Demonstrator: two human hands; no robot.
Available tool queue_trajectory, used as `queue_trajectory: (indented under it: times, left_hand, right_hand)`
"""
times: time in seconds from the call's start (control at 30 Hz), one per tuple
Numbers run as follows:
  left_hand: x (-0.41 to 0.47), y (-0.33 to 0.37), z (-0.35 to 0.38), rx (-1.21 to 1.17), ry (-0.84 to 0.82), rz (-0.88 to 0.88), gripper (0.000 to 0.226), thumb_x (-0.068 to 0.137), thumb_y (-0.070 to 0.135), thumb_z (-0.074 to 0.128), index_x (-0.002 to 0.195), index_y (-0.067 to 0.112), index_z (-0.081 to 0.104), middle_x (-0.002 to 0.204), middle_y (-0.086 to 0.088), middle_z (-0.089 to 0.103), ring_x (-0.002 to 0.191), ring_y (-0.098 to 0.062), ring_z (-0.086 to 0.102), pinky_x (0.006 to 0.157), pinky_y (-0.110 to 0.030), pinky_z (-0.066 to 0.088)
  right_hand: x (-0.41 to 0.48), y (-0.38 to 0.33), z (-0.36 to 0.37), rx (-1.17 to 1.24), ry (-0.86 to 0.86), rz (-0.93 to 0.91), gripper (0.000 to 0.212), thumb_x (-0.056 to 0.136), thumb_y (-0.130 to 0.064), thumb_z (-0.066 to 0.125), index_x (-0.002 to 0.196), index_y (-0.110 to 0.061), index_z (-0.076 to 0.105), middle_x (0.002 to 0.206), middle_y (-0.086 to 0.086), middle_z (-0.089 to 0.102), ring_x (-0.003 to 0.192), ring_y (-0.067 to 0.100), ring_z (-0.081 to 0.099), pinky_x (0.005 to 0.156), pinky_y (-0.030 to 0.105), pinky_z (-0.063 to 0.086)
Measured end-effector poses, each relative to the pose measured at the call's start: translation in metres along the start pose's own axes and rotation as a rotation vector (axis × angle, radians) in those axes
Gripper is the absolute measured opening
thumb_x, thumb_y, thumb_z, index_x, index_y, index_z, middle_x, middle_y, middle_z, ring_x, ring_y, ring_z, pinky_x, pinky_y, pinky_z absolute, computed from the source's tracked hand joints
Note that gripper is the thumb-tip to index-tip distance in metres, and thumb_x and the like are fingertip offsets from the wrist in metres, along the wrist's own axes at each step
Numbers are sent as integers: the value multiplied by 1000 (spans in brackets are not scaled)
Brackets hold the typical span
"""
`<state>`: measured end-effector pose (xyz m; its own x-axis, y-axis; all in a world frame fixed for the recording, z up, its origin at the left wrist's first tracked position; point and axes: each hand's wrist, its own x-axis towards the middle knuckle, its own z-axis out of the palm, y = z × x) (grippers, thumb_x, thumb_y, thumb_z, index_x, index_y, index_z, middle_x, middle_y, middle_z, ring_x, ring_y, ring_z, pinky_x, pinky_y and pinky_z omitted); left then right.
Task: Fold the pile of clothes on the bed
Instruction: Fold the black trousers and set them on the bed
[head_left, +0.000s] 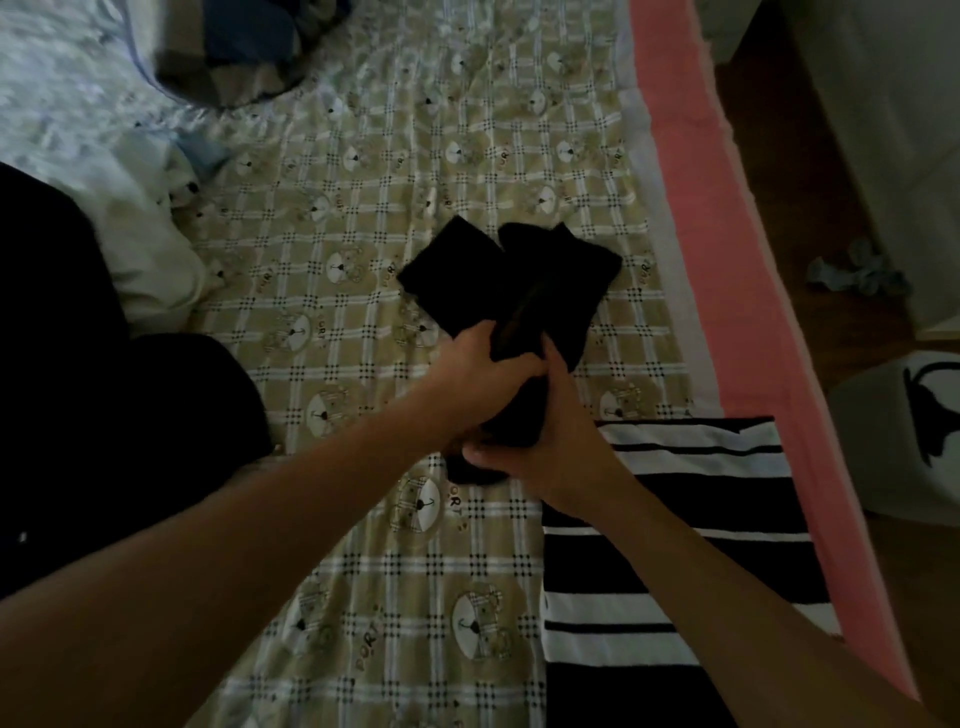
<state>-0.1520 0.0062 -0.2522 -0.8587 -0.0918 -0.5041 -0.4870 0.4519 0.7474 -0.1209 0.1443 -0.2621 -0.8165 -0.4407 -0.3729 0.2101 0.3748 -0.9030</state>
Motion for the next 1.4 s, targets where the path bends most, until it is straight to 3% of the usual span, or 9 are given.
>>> queue_trajectory:
  times: [0.13, 0.27, 0.4, 0.57, 0.8, 1.07, 1.2, 1.3, 1.4]
  left_hand:
    - [-49, -2, -31, -261, -164, -39, 77, 76, 76, 45, 128, 22, 63, 128, -4, 64, 118, -23, 61, 106, -47, 46]
    - [-91, 20, -92, -91, -58, 144, 21, 97, 33, 53, 115, 29, 62, 124, 0, 55, 111, -19, 58, 95, -41, 53]
    - [-142, 72, -147, -192, -164, 234, 68, 91, 19, 69, 148, 25, 32, 138, 1, 53, 114, -14, 63, 86, -35, 60]
    - [-218, 149, -202, -209, -94, 348, 42, 86, 29, 76, 124, 17, 64, 110, -2, 74, 98, -14, 72, 85, -33, 59]
    - [-318, 247, -272, -172, 363, 386, 39, 78, 46, 78, 90, 9, 76, 77, -8, 75, 69, -14, 73, 62, -36, 58]
    - [-408, 309, -341, -204, 165, 454, 30, 78, 32, 83, 99, 13, 76, 92, -7, 77, 87, -20, 75, 83, -34, 60]
    - [-447, 314, -375, -216, 33, 471, 36, 84, 22, 77, 112, 2, 69, 108, -15, 74, 98, -26, 72, 83, -28, 59]
    - [-471, 315, -394, -245, -70, 413, 27, 95, 28, 61, 98, 3, 68, 85, -7, 73, 70, -13, 70, 60, -18, 55]
    - [-480, 308, -421, -226, -111, 325, 54, 70, 43, 79, 107, 4, 71, 101, -13, 72, 82, -19, 67, 92, -34, 53]
  right_hand:
    - [-7, -33, 6, 49, 194, 22, 61, 88, -11, 69, 142, -26, 43, 124, -6, 62, 106, 9, 62, 84, 26, 54]
    - [-29, -98, -10, 308, 279, 142, 45, 83, 6, 59, 117, -22, 66, 100, -1, 74, 94, 20, 70, 74, 33, 58]
    - [-61, -195, -25, 481, 219, 132, 14, 86, -10, 65, 97, -16, 71, 84, 1, 75, 81, 20, 72, 70, 28, 57]
    - [-111, -320, -31, 357, 74, 49, 41, 72, -51, 72, 98, -19, 75, 105, 6, 76, 97, 23, 73, 88, 35, 55]
    - [-189, -462, -33, -224, 132, -155, 77, 72, -70, 66, 135, -30, 45, 115, -6, 61, 93, 4, 65, 70, 18, 50]
    - [-238, -536, -16, -128, -74, -284, 52, 81, 5, 72, 114, -32, 57, 91, 1, 70, 76, 15, 70, 58, 31, 55]
    - [-243, -548, -15, -220, 5, -329, 29, 73, -3, 68, 101, -9, 69, 85, 23, 65, 71, 28, 59, 65, 35, 42]
    - [-242, -561, -15, -447, 219, -442, 28, 69, -22, 60, 75, 3, 70, 66, 25, 61, 60, 25, 54, 62, 39, 40]
    - [-254, -587, -21, -541, 305, -496, 23, 81, -22, 56, 65, -8, 64, 57, 10, 55, 55, 18, 51, 58, 34, 39]
